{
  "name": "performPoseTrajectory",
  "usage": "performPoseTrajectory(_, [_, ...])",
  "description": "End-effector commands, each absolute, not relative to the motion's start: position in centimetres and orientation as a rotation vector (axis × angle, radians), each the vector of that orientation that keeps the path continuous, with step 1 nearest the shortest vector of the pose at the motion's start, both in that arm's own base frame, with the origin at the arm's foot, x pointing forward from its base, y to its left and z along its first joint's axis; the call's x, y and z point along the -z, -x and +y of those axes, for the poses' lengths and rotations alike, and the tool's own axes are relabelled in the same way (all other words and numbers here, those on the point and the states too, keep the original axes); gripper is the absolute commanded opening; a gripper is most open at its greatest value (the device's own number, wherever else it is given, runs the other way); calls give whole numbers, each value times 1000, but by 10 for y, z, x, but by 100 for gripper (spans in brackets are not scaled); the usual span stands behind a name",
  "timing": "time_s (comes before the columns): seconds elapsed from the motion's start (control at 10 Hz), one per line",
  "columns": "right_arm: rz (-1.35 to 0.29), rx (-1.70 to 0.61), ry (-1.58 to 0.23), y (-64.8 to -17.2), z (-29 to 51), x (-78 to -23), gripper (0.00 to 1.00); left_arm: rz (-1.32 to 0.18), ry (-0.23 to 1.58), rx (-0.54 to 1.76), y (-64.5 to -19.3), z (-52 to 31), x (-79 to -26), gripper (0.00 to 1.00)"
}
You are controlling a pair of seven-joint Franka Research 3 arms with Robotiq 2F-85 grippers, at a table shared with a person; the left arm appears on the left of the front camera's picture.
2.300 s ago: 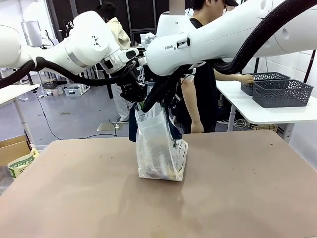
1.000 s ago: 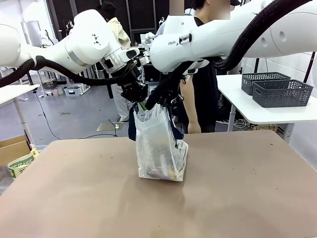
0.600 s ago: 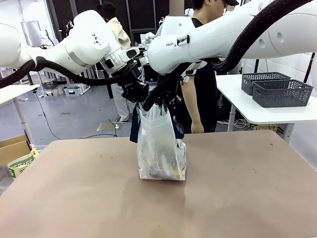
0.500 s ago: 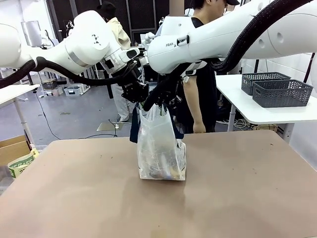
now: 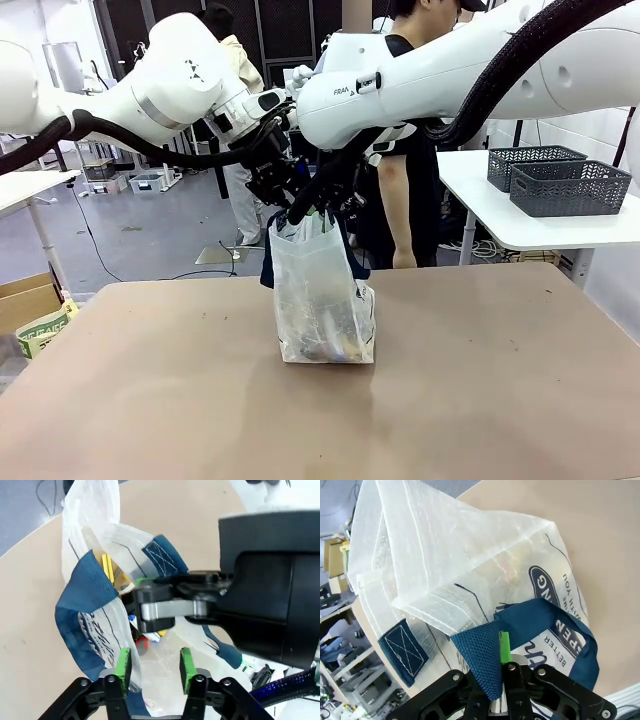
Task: Transfer purchased items from the store into the shopping bag.
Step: Move the Reusable shopping bag to the right side of the table.
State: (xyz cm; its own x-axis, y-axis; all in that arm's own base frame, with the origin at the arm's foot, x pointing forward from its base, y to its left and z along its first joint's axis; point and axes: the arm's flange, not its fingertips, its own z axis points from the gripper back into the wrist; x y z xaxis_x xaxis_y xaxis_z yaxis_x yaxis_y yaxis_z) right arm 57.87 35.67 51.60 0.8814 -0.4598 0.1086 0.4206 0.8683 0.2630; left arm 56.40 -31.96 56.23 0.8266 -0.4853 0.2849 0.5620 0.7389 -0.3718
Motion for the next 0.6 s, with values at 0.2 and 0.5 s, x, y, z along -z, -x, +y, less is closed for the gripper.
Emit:
performPoseTrajectory(0.2, [-192, 480, -241, -582, 362, -514, 0, -102, 417, 572, -538, -304, -562, 100])
performPoseTrajectory(0.5, [-195, 474, -243, -582, 362, -514, 0, -45, 406, 577, -531, -305, -559, 100])
